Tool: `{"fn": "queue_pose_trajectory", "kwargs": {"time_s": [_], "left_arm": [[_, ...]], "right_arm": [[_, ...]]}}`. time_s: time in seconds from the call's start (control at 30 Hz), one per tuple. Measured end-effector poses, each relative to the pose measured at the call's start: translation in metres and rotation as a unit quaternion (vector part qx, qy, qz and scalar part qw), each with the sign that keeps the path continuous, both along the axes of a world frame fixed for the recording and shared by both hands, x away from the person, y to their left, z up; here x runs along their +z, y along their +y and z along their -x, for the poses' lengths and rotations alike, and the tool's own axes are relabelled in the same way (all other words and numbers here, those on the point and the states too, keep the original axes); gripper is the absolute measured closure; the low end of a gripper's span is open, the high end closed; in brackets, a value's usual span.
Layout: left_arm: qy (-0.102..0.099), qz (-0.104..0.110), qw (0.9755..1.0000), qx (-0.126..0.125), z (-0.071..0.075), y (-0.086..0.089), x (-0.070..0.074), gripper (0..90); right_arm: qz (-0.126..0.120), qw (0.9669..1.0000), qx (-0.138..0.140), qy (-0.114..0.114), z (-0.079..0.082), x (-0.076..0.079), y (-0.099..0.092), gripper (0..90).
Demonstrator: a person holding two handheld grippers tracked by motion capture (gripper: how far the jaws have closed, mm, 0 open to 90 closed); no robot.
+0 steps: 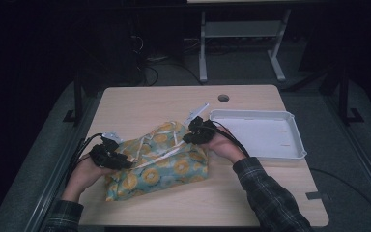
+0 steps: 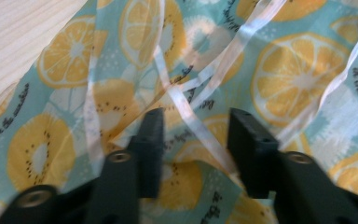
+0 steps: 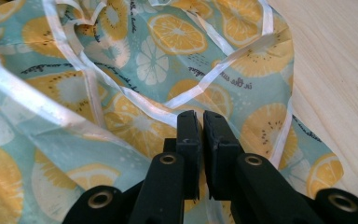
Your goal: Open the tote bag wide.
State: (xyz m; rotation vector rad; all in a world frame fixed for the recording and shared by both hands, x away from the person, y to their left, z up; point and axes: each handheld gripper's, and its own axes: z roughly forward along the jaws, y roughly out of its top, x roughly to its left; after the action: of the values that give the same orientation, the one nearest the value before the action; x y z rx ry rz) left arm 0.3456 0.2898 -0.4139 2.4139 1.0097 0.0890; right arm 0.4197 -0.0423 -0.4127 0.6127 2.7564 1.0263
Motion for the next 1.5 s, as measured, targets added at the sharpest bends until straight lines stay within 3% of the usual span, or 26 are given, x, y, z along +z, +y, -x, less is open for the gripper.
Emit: {"fn": "queue_pose_trajectory", "kwargs": {"time_s": [0.2,0.27,0.5,0.67,0.77,0.87,1.03,1.13,1.3,1.5], "left_arm": [[0.011,0.004,0.9999,-0.005,-0.001,0.005,0.000,89.0],[0.010,0.005,0.9999,-0.005,-0.002,0.007,0.001,89.7],[-0.016,0.040,0.9990,0.015,0.001,0.013,0.012,90.0],[-0.032,0.047,0.9982,0.019,0.005,0.015,0.021,90.0],[-0.026,0.053,0.9980,0.021,0.005,0.016,0.023,90.0],[-0.032,0.043,0.9982,0.028,0.001,0.013,0.021,86.1],[-0.028,0.029,0.9987,0.032,-0.012,-0.001,0.011,58.0],[-0.018,0.013,0.9992,0.032,-0.016,-0.007,0.004,49.5],[-0.010,-0.010,0.9995,0.028,-0.016,-0.009,-0.005,48.2],[-0.013,-0.041,0.9987,0.025,-0.015,-0.007,-0.013,54.0]], "right_arm": [[-0.002,1.0000,-0.004,0.002,0.002,0.001,0.001,87.4],[-0.001,1.0000,-0.004,0.001,0.002,0.001,0.001,88.0],[-0.001,0.9999,0.003,-0.010,0.002,0.003,0.000,88.9],[-0.007,0.9999,-0.002,-0.008,0.004,0.006,-0.002,89.0],[-0.008,0.9999,0.002,-0.014,0.004,0.007,-0.003,89.0],[-0.008,0.9998,0.005,-0.016,0.004,0.007,-0.003,89.0],[-0.002,1.0000,0.001,-0.003,0.006,0.004,0.001,89.0],[-0.001,0.9999,0.009,-0.005,0.005,0.002,0.001,89.0],[0.003,0.9999,0.010,-0.006,0.005,0.000,0.002,89.0],[0.007,0.9999,0.007,-0.004,0.005,-0.001,0.002,89.0]]}}
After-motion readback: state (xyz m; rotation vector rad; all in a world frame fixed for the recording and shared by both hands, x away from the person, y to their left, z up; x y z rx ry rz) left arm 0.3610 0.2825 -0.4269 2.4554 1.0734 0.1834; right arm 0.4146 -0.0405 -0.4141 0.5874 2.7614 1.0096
